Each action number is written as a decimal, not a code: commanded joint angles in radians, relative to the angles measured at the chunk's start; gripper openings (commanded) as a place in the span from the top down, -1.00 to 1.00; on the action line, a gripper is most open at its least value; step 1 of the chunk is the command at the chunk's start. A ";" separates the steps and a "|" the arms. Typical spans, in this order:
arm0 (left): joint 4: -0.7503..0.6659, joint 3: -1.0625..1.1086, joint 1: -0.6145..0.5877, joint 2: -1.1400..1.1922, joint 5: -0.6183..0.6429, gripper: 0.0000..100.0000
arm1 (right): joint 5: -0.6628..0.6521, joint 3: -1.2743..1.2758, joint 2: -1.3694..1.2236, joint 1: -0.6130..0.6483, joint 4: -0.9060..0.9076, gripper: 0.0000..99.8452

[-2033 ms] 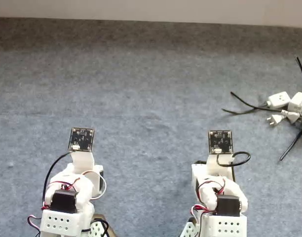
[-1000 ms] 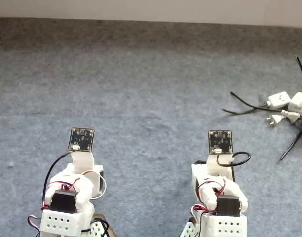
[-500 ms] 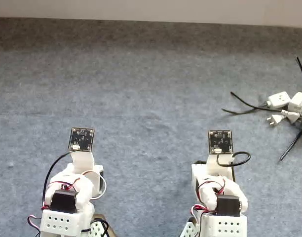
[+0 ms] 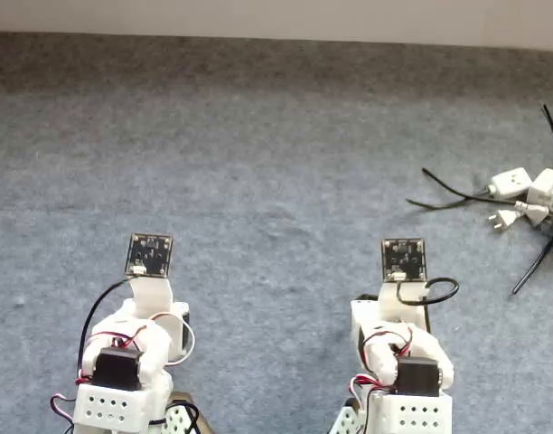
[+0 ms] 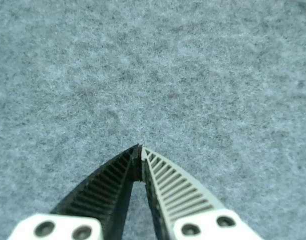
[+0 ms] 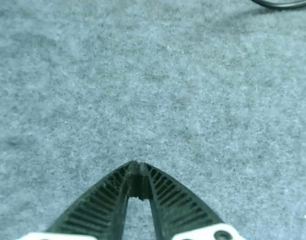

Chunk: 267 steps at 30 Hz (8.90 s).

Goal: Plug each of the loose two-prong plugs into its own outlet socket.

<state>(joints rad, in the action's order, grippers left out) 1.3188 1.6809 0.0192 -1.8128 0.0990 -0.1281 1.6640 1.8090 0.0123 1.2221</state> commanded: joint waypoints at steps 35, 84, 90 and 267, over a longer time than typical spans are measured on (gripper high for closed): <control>0.002 0.015 -0.012 0.001 -0.005 0.99 | -0.018 0.137 0.008 0.002 0.001 0.99; 0.002 0.015 -0.012 0.001 -0.005 0.99 | -0.018 0.137 0.008 0.002 0.001 0.99; 0.002 0.015 -0.012 0.001 -0.005 0.99 | -0.018 0.137 0.008 0.002 0.001 0.99; -0.218 0.015 -0.076 -0.002 -0.006 0.99 | -0.198 -3.195 -2.514 -0.288 0.541 0.94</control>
<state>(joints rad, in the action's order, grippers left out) 1.1561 1.6809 -0.0008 -1.8128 0.0990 -0.3491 -1.6134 -0.8439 -0.4281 1.7208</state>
